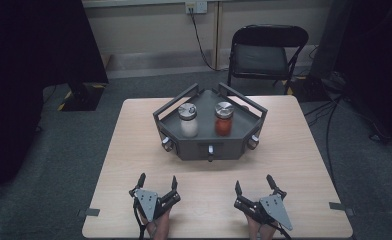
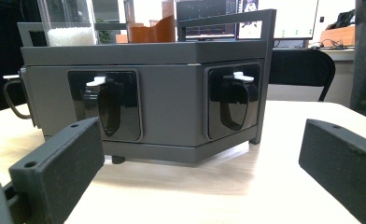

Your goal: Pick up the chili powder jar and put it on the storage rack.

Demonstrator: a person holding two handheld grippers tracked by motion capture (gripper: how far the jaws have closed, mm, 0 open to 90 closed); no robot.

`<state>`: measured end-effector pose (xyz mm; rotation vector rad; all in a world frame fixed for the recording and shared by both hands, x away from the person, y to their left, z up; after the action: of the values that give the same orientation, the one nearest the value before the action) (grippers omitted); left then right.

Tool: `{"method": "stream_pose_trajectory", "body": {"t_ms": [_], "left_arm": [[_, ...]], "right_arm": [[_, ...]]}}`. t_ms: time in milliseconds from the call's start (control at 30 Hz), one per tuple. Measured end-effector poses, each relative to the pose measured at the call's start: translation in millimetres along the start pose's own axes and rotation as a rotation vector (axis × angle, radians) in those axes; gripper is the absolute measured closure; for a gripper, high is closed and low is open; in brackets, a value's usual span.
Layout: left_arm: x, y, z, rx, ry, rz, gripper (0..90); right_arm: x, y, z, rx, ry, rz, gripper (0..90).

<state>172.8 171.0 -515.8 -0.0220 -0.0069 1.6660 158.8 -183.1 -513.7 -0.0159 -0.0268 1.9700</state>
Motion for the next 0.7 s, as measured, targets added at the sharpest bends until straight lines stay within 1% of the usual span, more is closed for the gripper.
{"method": "stream_pose_trajectory", "body": {"t_ms": [133,200,267,367,467,700], "left_arm": [[0.1,0.0,0.0,0.0,0.0,0.0,0.2],[0.0,0.0,0.0,0.0,0.0,0.0,0.2],[0.0,0.1,0.0,0.0,0.0,0.0,0.2],[0.1,0.1,0.0,0.0,0.0,0.0,0.2],[0.0,0.1,-0.1,0.0,0.0,0.0,0.2],[0.0,0.1,-0.1,0.0,0.0,0.0,0.2]], "right_arm": [[2.0,0.0,-0.9,-0.001,0.019,-0.001,0.0],[0.3,0.5,-0.8,-0.002,0.014,0.009,0.0],[1.3,1.9,-2.7,-0.018,0.007,-0.004,0.0],[2.7,0.4,-1.0,-0.001,0.023,-0.003,0.0],[2.5,0.5,-0.9,-0.002,0.015,-0.006,0.0],[2.4,0.3,-0.4,0.003,0.019,-0.003,0.0]]}}
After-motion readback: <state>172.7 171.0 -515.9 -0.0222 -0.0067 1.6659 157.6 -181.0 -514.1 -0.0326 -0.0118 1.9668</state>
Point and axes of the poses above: each handheld gripper's, and its own axes: y roughly backward along the jaws, z roughly out of its top, x roughly to its left, the point moved 2 cm from there along -y, roughly forward along the jaws, and after that the axes turned 12 degrees about z, right-handed, at the moved point
